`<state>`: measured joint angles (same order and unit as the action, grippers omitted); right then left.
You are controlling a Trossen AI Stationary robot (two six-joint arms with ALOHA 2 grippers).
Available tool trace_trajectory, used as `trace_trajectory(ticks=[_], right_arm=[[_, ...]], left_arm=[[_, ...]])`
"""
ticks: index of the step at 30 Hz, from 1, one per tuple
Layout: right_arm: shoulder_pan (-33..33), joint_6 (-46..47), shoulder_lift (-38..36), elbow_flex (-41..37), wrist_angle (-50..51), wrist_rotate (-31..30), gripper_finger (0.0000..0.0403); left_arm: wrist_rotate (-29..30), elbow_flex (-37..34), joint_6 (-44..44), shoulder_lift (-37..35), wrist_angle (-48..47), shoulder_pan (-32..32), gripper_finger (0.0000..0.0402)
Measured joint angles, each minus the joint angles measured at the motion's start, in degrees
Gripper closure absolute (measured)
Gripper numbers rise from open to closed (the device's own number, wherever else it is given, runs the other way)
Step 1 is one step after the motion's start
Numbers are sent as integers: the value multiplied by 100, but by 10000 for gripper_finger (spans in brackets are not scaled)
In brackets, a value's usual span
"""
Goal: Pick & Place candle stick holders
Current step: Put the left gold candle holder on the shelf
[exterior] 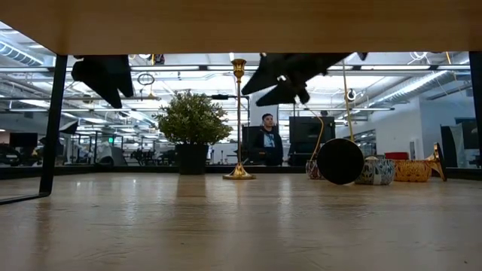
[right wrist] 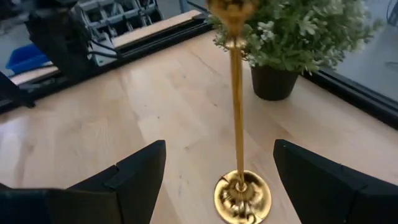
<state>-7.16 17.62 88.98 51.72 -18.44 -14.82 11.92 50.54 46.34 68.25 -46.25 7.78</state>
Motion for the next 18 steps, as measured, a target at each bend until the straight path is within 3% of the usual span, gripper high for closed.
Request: trace_trajectory(ticks=[18], right_arm=[[-188,-155,943,696,2,6,110]], left_arm=[[11,-1,45,0,13,147,128]])
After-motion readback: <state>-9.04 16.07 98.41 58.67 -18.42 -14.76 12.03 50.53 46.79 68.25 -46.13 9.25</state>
